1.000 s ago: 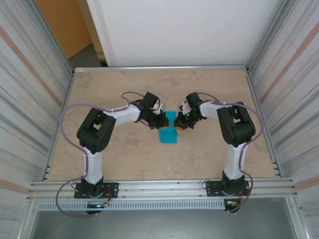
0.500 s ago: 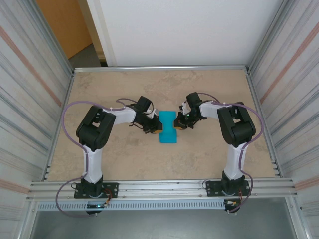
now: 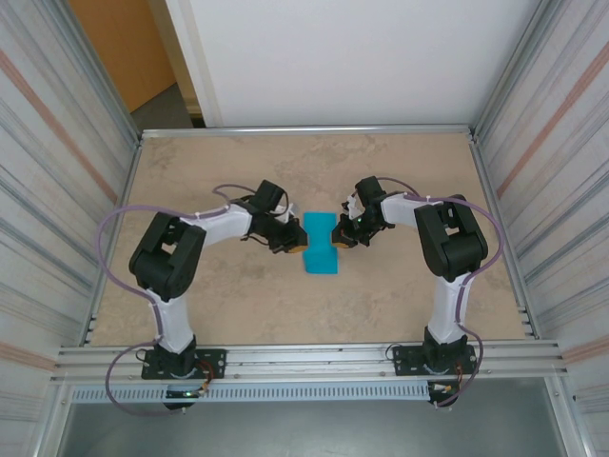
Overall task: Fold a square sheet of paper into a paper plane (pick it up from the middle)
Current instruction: First fold the square sheet of paper in half at the center of the table.
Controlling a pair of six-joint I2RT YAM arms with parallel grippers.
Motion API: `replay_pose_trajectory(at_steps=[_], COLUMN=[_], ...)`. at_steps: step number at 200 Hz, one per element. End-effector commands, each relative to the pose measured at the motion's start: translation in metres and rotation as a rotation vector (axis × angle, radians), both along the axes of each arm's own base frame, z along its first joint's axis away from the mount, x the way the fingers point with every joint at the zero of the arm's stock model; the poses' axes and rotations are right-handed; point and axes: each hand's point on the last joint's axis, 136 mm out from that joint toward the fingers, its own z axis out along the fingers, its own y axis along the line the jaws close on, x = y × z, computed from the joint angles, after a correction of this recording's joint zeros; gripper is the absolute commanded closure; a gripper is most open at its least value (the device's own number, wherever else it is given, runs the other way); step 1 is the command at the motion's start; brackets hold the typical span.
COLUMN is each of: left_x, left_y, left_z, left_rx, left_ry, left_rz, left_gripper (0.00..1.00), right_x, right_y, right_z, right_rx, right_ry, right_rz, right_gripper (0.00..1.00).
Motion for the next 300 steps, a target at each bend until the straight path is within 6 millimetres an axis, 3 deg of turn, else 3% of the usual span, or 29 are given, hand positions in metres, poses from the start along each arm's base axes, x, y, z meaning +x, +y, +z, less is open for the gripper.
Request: replay_pose_trajectory(at_steps=[1,38,72,89,105,125,154,181,206,232,269,300], left_x=[-0.004,-0.016,-0.029,-0.03,-0.024,-0.012,-0.006,-0.012,-0.014,-0.013,-0.012,-0.004], left_y=[-0.014,0.001,0.037,0.053,0.06,0.056,0.024,-0.002,-0.01,-0.003,0.031,0.053], left_z=[-0.009,-0.033,-0.058,-0.056,-0.042,-0.019,0.004,-0.003,-0.016,-0.032,-0.057,-0.046], left_rx=[-0.021,0.021,0.087,0.1,0.103,0.074,0.013,0.004,0.026,0.083,0.195,0.198], left_ry=[0.048,0.094,0.145,0.148,0.111,0.052,-0.006,0.007,0.046,0.072,0.126,0.11], left_rz=[-0.005,0.011,0.062,0.089,0.098,0.093,0.041,-0.006,-0.009,0.01,0.077,0.121], left_gripper=[0.89,0.89,0.89,0.89,0.89,0.89,0.89,0.89,0.89,0.9,0.91,0.9], right_x=[-0.077,-0.077,-0.077,-0.077,-0.076,-0.075,-0.075,-0.077,-0.076,-0.075,-0.078,-0.077], right_y=[-0.086,-0.087,-0.088,-0.088,-0.087,-0.087,-0.087,-0.086,-0.086,-0.085,-0.087,-0.088], right_z=[-0.096,-0.096,-0.098,-0.097,-0.097,-0.096,-0.096,-0.098,-0.098,-0.098,-0.1,-0.099], right_rx=[-0.48,-0.482,-0.485,-0.486,-0.486,-0.484,-0.487,-0.482,-0.48,-0.481,-0.486,-0.485], right_ry=[0.264,0.265,0.267,0.266,0.265,0.262,0.262,0.266,0.267,0.263,0.269,0.267], right_rz=[-0.019,-0.018,-0.019,-0.02,-0.021,-0.02,-0.022,-0.021,-0.022,-0.021,-0.02,-0.024], right_gripper=[0.95,0.95,0.95,0.95,0.95,0.95,0.95,0.95,0.95,0.95,0.95,0.95])
